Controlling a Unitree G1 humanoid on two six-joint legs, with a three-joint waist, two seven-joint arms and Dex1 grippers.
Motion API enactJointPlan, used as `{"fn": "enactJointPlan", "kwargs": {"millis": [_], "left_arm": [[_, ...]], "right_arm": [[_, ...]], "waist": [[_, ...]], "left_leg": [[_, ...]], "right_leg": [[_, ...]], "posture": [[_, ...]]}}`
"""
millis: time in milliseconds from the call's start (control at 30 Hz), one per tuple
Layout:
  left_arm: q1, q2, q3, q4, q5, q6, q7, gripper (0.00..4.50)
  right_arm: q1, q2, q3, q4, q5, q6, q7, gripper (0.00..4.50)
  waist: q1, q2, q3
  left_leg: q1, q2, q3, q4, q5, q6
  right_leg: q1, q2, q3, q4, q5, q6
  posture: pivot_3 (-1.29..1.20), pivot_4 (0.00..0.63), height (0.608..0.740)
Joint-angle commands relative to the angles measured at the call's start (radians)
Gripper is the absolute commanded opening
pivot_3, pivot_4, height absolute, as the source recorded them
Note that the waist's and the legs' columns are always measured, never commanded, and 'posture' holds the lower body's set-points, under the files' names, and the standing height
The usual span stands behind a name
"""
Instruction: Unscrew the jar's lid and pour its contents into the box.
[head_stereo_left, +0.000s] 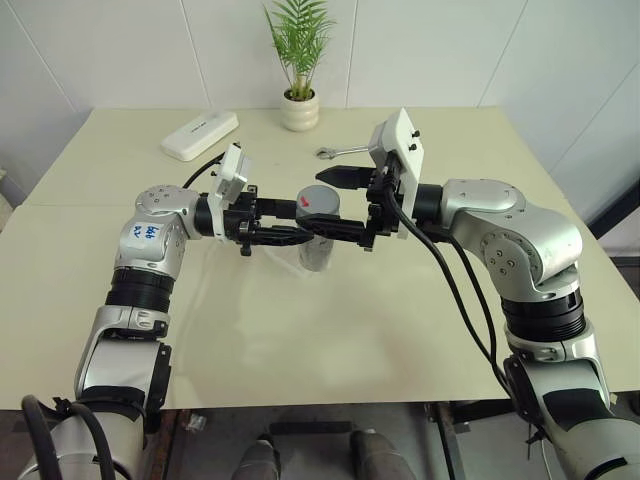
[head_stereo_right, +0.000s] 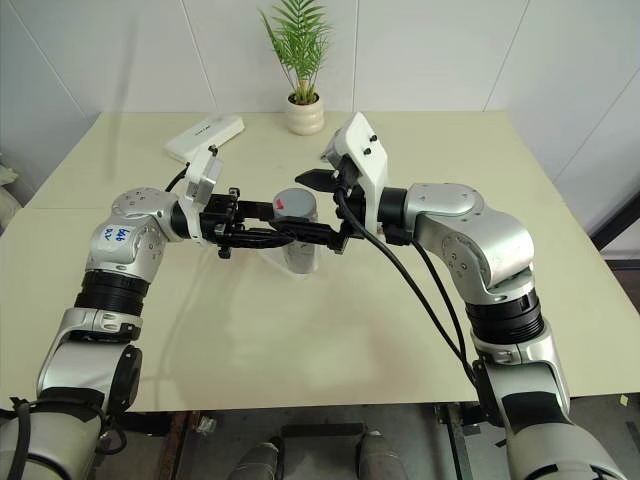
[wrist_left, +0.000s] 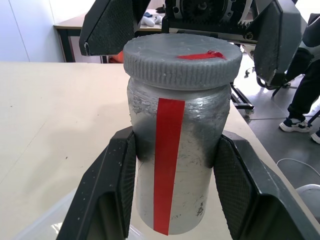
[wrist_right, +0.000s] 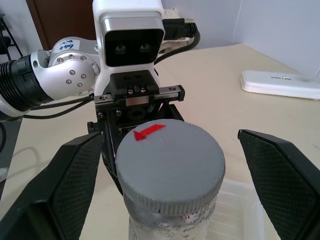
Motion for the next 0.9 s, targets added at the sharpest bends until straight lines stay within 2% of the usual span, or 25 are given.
{"fn": "enactJointPlan", "kwargs": {"millis": [33, 100, 133, 900], "left_arm": [[-0.014, 0.009, 0.016, -0.028, -0.004, -0.015, 0.000, 1.90], [-0.014, 0.009, 0.016, -0.029, -0.004, -0.015, 0.000, 1.90], [-0.014, 0.009, 0.016, -0.029, -0.004, -0.015, 0.000, 1.90], [0.011, 0.017, -0.021, -0.042, 0.015, -0.013, -0.034, 1.90]], "right_arm": [[-0.023, -0.001, -0.012, -0.017, -0.002, -0.021, 0.010, 3.64], [-0.023, -0.001, -0.012, -0.020, -0.001, -0.020, 0.011, 2.96], [-0.023, -0.002, -0.012, -0.020, -0.002, -0.021, 0.012, 2.92], [-0.084, -0.042, -0.037, 0.012, -0.031, -0.045, 0.040, 2.92]], "waist": [[0.000, 0.000, 0.000], [0.000, 0.000, 0.000], [0.000, 0.000, 0.000], [0.000, 0.000, 0.000]], "left_leg": [[0.000, 0.000, 0.000, 0.000, 0.000, 0.000], [0.000, 0.000, 0.000, 0.000, 0.000, 0.000], [0.000, 0.000, 0.000, 0.000, 0.000, 0.000], [0.000, 0.000, 0.000, 0.000, 0.000, 0.000]], "right_leg": [[0.000, 0.000, 0.000, 0.000, 0.000, 0.000], [0.000, 0.000, 0.000, 0.000, 0.000, 0.000], [0.000, 0.000, 0.000, 0.000, 0.000, 0.000], [0.000, 0.000, 0.000, 0.000, 0.000, 0.000]], "posture": [[0.00, 0.150, 0.740], [0.00, 0.150, 0.740], [0.00, 0.150, 0.740], [0.00, 0.150, 0.740]]}}
